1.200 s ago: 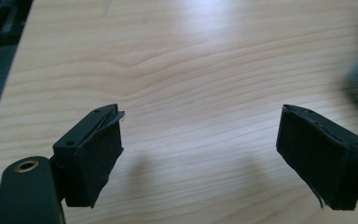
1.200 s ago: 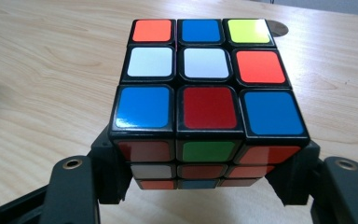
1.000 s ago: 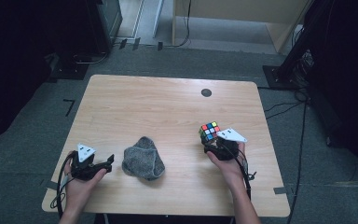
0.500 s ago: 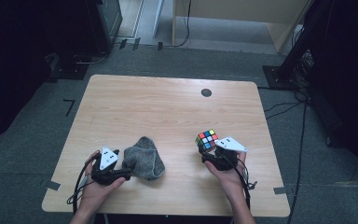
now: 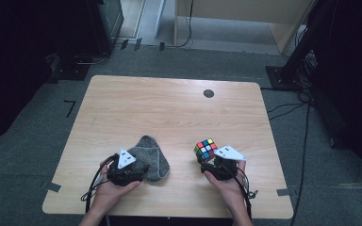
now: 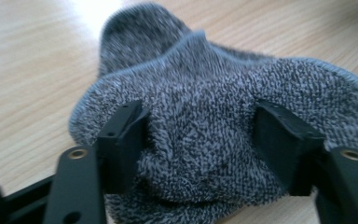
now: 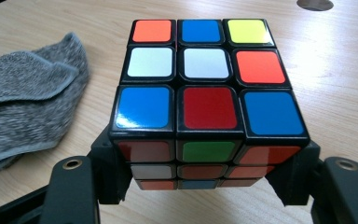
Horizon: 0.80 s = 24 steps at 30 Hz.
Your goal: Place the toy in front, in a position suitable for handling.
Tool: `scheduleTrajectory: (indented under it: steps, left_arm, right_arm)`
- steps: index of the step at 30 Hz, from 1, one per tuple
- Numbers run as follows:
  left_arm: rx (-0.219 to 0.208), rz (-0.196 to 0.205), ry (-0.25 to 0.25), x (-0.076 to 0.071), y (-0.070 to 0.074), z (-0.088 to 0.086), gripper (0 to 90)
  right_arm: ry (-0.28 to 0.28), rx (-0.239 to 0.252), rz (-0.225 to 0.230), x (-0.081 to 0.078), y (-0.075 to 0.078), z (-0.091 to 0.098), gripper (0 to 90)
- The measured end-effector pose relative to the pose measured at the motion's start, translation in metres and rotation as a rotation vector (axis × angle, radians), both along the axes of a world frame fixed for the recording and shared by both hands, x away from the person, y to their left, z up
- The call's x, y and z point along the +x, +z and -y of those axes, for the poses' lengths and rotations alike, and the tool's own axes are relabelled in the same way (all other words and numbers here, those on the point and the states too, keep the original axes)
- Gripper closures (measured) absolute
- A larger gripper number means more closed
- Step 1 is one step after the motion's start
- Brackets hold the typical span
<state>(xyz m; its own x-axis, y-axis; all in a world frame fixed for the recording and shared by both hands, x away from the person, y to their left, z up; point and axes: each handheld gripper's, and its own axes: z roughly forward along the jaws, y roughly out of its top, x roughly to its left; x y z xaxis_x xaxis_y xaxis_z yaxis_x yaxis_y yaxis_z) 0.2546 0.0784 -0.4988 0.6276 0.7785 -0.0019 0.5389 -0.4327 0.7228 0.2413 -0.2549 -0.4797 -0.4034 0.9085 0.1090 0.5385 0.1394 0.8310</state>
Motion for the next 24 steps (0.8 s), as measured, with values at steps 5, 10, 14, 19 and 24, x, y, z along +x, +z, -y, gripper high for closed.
scheduleTrajectory:
  steps: [5,10,14,19,24]
  left_arm:
    - [0.028,0.007,-0.007,0.004,-0.004,0.003,55.9]
    - [0.036,0.060,-0.017,0.007,0.000,0.004,80.7]
    - [-0.052,0.106,-0.016,0.010,0.016,0.001,83.7]
    - [-0.303,0.163,-0.086,0.013,0.041,-0.011,83.8]
    - [-0.460,0.154,-0.182,0.010,0.059,-0.006,83.4]
  right_arm:
    - [0.019,0.012,-0.001,-0.001,-0.002,-0.001,34.5]
    - [0.070,-0.006,0.009,-0.002,-0.003,-0.007,34.5]
    - [0.115,-0.013,0.018,-0.004,-0.003,-0.011,34.5]
    - [0.151,-0.011,0.013,-0.005,-0.004,-0.018,34.5]
    - [0.199,-0.022,0.001,-0.006,-0.007,-0.029,34.6]
